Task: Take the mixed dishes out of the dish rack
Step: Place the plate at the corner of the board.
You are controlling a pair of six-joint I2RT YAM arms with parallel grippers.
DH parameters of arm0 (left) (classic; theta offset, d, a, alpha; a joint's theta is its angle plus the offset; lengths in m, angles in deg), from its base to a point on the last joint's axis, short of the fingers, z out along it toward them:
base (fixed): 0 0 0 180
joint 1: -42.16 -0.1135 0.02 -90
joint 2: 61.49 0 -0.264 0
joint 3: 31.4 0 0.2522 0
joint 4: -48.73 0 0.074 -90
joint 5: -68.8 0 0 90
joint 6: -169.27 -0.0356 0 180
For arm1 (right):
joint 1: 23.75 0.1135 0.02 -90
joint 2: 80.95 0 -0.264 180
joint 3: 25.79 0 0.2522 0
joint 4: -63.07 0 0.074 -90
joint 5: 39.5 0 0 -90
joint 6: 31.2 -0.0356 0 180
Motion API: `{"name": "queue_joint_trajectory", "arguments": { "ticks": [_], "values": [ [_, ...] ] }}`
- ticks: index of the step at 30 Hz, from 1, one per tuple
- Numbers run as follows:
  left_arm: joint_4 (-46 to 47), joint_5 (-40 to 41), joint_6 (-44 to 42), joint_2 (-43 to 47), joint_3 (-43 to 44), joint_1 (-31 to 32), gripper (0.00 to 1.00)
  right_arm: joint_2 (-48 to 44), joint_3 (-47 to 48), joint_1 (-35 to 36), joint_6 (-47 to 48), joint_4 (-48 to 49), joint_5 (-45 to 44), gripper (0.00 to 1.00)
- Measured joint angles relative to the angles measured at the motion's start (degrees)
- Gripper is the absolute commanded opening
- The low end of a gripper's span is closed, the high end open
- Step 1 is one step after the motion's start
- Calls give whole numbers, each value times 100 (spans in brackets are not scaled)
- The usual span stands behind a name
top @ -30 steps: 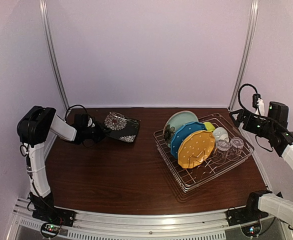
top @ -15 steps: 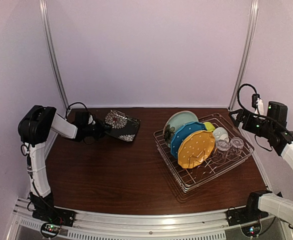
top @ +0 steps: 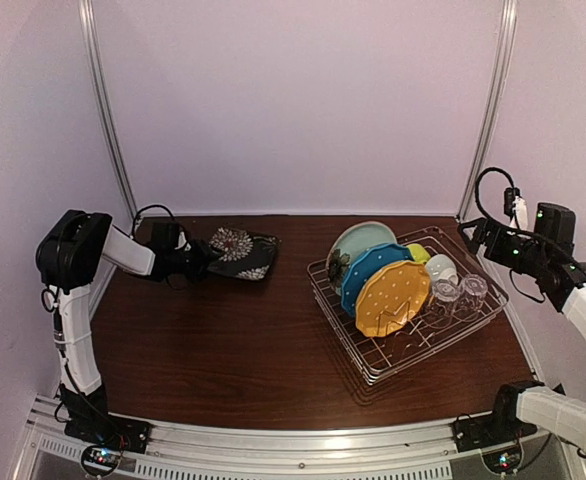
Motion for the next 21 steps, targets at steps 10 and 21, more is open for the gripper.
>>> {"name": "queue_joint_trajectory", "arguments": {
  "ticks": [10,21],
  "values": [
    [-503,319,-492,118,162,2,65,-72,0,0,-2,0,0,100],
    [-1187,627,-925,219,378,42,68,-116,0,0,-2,-4,-4,100]
  ]
}}
